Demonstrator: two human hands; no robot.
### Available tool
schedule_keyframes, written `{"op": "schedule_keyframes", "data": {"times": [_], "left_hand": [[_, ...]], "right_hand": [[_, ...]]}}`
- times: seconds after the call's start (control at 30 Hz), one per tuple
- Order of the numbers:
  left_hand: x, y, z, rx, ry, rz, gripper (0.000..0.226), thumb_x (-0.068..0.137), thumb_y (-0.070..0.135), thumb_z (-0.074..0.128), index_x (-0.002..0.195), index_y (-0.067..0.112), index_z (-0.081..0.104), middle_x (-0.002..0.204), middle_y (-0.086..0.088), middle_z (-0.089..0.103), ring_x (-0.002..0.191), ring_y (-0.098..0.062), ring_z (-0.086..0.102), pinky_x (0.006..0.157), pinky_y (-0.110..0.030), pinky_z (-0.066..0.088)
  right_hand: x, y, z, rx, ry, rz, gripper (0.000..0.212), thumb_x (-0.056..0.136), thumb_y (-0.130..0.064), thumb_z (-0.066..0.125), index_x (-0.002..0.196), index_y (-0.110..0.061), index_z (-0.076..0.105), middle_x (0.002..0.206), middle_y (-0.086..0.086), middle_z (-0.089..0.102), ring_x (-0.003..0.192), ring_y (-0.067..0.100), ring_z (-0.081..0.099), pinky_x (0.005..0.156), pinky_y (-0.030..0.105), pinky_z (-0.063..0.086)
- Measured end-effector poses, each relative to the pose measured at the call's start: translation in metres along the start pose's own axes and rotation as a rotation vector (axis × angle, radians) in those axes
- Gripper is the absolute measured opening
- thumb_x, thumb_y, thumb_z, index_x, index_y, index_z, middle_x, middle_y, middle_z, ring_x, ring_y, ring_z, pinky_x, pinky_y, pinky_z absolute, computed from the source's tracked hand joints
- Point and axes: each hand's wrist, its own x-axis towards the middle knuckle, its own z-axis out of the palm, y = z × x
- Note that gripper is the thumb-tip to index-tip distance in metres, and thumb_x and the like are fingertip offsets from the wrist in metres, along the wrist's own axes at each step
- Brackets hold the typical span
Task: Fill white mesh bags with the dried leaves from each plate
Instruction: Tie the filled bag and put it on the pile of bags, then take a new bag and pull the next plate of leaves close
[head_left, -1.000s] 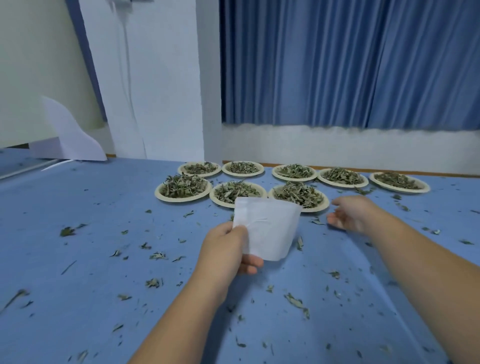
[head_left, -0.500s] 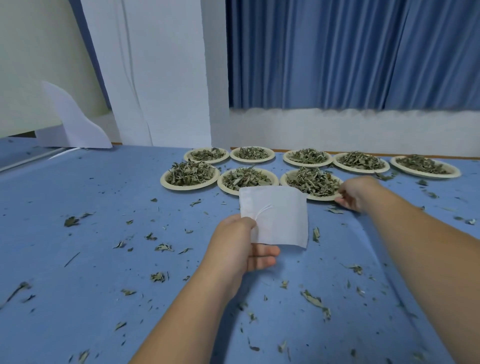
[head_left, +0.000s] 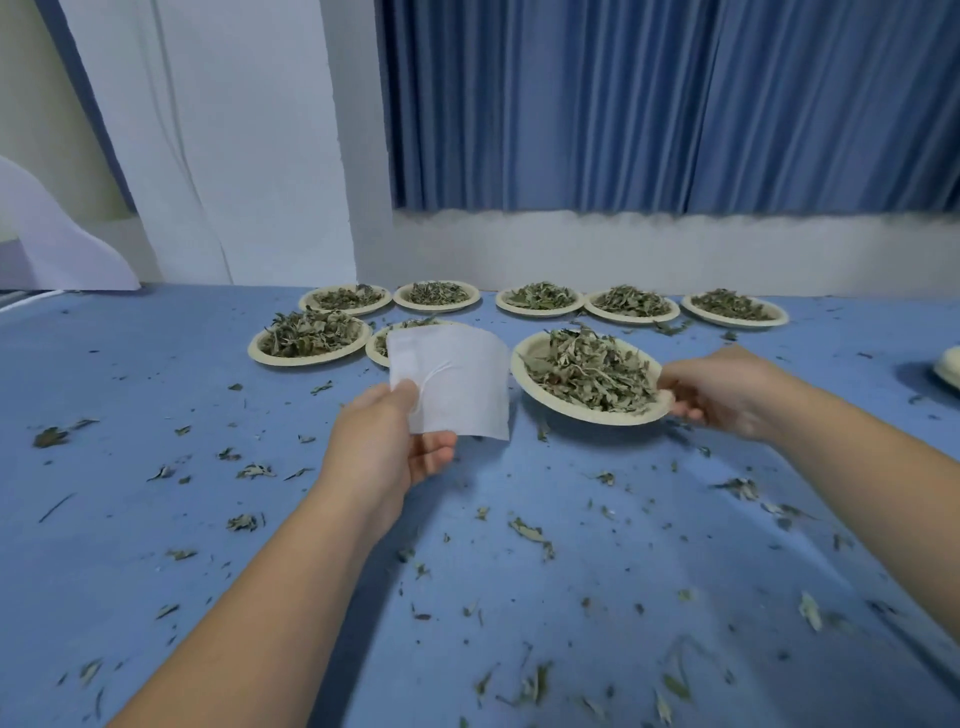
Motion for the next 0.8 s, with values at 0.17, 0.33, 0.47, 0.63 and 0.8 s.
{"op": "schedule_keyframes", "data": {"times": [0.17, 0.33, 0.47, 0.63, 0.8], "left_hand": [[-0.002, 0.002, -0.003, 0.029, 0.036, 0.069, 0.026, 0.103, 0.019, 0.046, 0.127, 0.008, 0.05, 0.083, -0.01, 0.057, 0.041, -0.009, 0.054, 0.038, -0.021, 0.043], [-0.009, 0.0, -0.002, 0.096, 0.006, 0.091, 0.021, 0.102, 0.025, 0.049, 0.112, 0.006, 0.054, 0.05, -0.002, 0.064, 0.043, -0.013, 0.055, 0.043, -0.025, 0.047], [-0.02, -0.004, 0.002, 0.191, -0.066, 0.117, 0.015, 0.099, 0.015, 0.053, 0.097, 0.004, 0.062, 0.055, -0.003, 0.064, 0.048, -0.013, 0.057, 0.046, -0.024, 0.048], [-0.029, -0.01, 0.009, 0.363, -0.038, 0.212, 0.014, 0.094, 0.005, 0.055, 0.09, 0.008, 0.068, 0.061, -0.006, 0.065, 0.052, -0.015, 0.059, 0.052, -0.024, 0.052], [-0.036, -0.011, 0.018, 0.532, -0.018, 0.328, 0.022, 0.09, 0.006, 0.054, 0.078, 0.018, 0.068, 0.053, 0.0, 0.064, 0.048, -0.012, 0.059, 0.058, -0.032, 0.058]], "right_hand": [[-0.068, 0.021, -0.028, -0.06, -0.094, 0.015, 0.012, 0.08, 0.0, 0.062, 0.07, 0.003, 0.057, 0.048, 0.014, 0.05, 0.033, 0.016, 0.04, 0.033, 0.02, 0.032], [-0.115, 0.038, -0.039, -0.149, -0.216, 0.018, 0.012, 0.084, -0.003, 0.061, 0.074, 0.003, 0.057, 0.049, 0.016, 0.05, 0.038, 0.019, 0.037, 0.034, 0.02, 0.029], [-0.131, 0.046, -0.045, -0.174, -0.293, 0.04, 0.017, 0.087, -0.002, 0.062, 0.093, 0.014, 0.062, 0.052, 0.017, 0.055, 0.034, 0.016, 0.044, 0.033, 0.021, 0.035], [-0.135, 0.039, -0.051, -0.332, -0.179, -0.043, 0.028, 0.086, -0.02, 0.07, 0.088, 0.008, 0.066, 0.063, 0.014, 0.066, 0.041, 0.017, 0.051, 0.039, 0.023, 0.042], [-0.134, 0.007, -0.031, -0.448, -0.046, -0.366, 0.011, 0.084, -0.032, 0.069, 0.085, -0.021, 0.07, 0.068, 0.002, 0.07, 0.047, 0.012, 0.057, 0.047, 0.025, 0.048]]}}
